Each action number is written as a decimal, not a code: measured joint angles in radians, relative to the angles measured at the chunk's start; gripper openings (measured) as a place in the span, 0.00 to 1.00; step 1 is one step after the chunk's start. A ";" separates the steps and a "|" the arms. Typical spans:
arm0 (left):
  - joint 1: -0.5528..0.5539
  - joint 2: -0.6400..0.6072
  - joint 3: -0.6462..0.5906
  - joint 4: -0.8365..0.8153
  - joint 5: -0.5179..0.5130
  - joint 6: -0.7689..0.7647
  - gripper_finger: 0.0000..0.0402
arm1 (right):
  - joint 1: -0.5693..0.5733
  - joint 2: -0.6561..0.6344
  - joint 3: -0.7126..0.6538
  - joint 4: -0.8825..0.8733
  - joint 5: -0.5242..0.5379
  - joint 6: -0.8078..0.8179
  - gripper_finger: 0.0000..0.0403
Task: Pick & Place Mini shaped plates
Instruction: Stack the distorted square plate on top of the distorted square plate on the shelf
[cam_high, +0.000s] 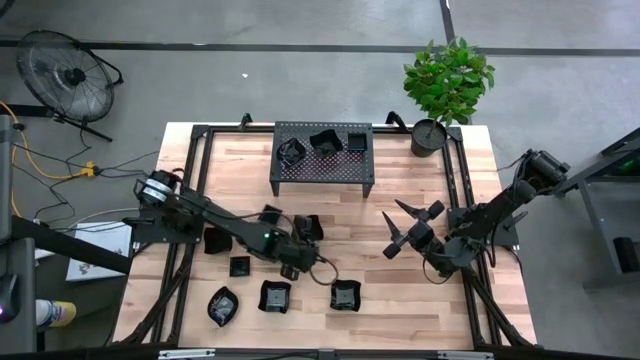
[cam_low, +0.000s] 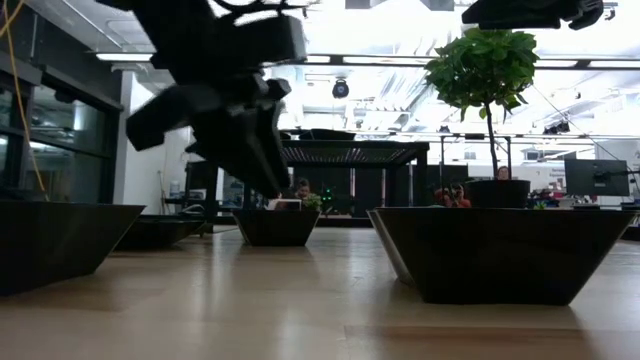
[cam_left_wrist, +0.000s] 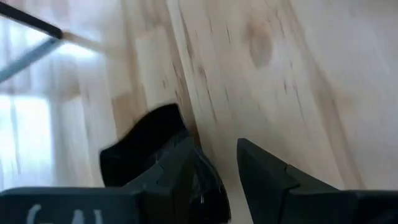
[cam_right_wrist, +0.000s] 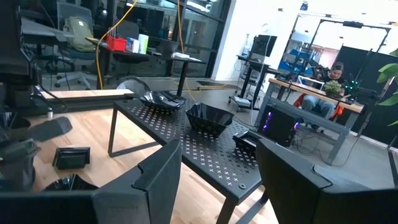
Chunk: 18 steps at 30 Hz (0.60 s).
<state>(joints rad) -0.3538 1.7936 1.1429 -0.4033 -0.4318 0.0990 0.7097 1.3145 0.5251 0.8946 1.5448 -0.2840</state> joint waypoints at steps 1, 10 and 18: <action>0.000 0.014 0.019 -0.042 -0.002 -0.001 0.30 | 0.000 0.000 0.000 0.000 -0.001 0.000 0.51; 0.000 0.124 0.148 -0.206 -0.068 -0.086 0.30 | 0.005 0.001 0.000 -0.065 -0.011 0.075 0.51; 0.001 0.127 0.153 -0.251 -0.131 -0.183 0.30 | 0.013 0.001 0.001 -0.086 -0.010 0.098 0.51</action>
<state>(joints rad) -0.3530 1.9202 1.2961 -0.6548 -0.5624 -0.0837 0.7223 1.3153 0.5259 0.8087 1.5345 -0.1855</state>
